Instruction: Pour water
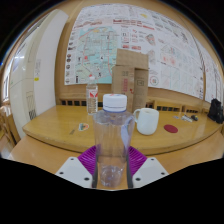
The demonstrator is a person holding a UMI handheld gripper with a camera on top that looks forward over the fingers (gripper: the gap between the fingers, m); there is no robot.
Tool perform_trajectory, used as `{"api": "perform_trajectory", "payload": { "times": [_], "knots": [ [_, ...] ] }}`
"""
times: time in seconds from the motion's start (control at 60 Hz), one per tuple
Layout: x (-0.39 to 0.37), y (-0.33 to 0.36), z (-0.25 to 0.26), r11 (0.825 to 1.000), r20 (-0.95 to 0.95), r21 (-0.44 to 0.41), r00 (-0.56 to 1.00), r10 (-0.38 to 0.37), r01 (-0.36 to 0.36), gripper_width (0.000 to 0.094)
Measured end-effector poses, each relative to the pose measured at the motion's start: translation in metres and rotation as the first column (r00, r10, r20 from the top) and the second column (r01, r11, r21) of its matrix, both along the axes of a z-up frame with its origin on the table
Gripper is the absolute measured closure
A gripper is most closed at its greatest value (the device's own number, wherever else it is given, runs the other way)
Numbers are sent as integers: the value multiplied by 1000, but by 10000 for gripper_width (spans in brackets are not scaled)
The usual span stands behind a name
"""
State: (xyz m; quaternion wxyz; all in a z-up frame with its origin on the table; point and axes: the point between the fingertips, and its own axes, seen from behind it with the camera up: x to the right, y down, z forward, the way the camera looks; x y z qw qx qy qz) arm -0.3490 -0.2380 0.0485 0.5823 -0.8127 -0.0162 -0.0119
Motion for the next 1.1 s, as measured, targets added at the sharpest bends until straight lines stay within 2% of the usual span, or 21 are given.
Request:
{"api": "perform_trajectory", "payload": {
  "times": [0.017, 0.1, 0.117, 0.283, 0.467, 0.583, 0.7, 0.767, 0.833, 0.867, 0.983, 1.1],
  "knots": [
    [0, 0, 0, 1000, 2, 0, 1000, 3, -3, 557],
    [-2, -2, 2, 1000, 0, 0, 1000, 22, -22, 585],
    [-4, -3, 3, 1000, -1, 2, 1000, 30, -30, 616],
    [-18, 1, 32, 993, -72, 25, 991, 113, -112, 622],
    [-46, 31, 118, 969, -318, 128, 917, 241, -210, 621],
    [-50, 67, 177, 954, -526, 207, 797, 297, -218, 621],
    [-46, 105, 228, 942, -775, 273, 536, 335, -194, 623],
    [-36, 124, 249, 943, -890, 290, 316, 329, -166, 624],
    [-21, 141, 260, 953, -954, 277, 85, 288, -121, 624],
    [-10, 152, 257, 954, -960, 281, -35, 279, -104, 623],
    [21, 178, 242, 973, -907, 227, -371, 197, -36, 624],
    [45, 197, 208, 990, -799, 142, -589, 124, 15, 625]
  ]
}}
